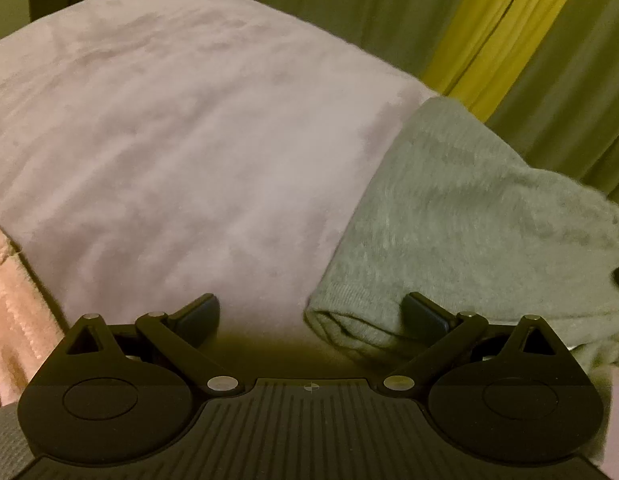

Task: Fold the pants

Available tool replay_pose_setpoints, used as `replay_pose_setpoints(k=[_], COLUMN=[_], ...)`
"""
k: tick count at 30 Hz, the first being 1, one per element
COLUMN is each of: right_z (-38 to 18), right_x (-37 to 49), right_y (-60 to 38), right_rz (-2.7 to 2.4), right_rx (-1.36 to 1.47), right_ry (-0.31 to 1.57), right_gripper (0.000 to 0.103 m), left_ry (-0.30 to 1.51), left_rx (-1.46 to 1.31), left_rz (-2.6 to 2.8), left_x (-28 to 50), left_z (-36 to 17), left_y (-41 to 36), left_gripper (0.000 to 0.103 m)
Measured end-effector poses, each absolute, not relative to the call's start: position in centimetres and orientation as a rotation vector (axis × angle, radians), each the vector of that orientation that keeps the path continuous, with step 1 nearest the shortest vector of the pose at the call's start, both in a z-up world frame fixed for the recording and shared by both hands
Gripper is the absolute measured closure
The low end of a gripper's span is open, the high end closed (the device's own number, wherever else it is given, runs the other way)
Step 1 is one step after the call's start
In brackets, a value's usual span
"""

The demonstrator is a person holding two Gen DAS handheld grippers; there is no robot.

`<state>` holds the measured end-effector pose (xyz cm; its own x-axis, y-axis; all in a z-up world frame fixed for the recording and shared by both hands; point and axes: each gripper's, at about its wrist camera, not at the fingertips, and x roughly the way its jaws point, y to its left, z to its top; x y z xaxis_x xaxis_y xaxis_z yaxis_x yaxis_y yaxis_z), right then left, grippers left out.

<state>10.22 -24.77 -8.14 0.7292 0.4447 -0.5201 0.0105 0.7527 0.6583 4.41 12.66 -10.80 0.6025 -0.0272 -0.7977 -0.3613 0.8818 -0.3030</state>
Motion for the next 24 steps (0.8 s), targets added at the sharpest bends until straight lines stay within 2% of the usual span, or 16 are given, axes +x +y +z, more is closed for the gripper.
replay_pose_setpoints(k=[6,10,11,12,13,15,17,18,19,20,21,24], right_z=[-5.4,-9.5,-11.1,-12.6,-13.2,-12.7,-12.7,-12.9,-13.2,-13.4,-13.3,-12.3], right_x=[5.9,6.1,6.6,7.1,6.8,6.7,7.8,7.9,8.0,7.7,7.5,6.3], right_y=[-26.6,-27.7,-27.8,-27.7,-27.9,-28.0,-28.0,-28.1,-28.1,-28.2,-28.4,-28.6], right_rz=[0.24,0.091,0.046,0.009,0.007,0.024,0.05,0.054,0.055,0.055,0.043,0.059], right_rx=[0.677,0.577,0.543,0.523,0.554,0.595,0.646,0.673,0.689,0.685,0.657,0.626], right_ry=[0.568,0.679,0.749,0.821,0.79,0.769,0.78,0.77,0.76,0.757,0.759,0.727], right_gripper=[0.063,0.06,0.054,0.053,0.051,0.034,0.023,0.022,0.022,0.028,0.051,0.065], left_ry=[0.876,0.906,0.916,0.924,0.923,0.916,0.906,0.907,0.912,0.909,0.897,0.827], left_rx=[-0.467,-0.462,-0.457,-0.448,-0.43,-0.419,-0.42,-0.416,-0.411,-0.404,-0.387,-0.266], left_rz=[0.164,0.14,0.128,0.123,0.135,0.135,0.129,0.13,0.131,0.135,0.135,0.073], left_x=[3.7,4.1,4.3,4.4,4.4,4.3,4.1,4.2,4.1,4.0,3.8,3.7], left_z=[-10.2,-10.5,-10.6,-10.6,-10.6,-10.5,-10.3,-10.3,-10.3,-10.1,-9.7,-7.8], left_y=[12.4,12.2,12.1,11.9,11.6,11.4,11.3,11.4,11.3,11.1,10.9,9.3], left_gripper=[0.0,0.0,0.0,0.0,0.0,0.001,0.001,0.001,0.001,0.001,0.001,0.001])
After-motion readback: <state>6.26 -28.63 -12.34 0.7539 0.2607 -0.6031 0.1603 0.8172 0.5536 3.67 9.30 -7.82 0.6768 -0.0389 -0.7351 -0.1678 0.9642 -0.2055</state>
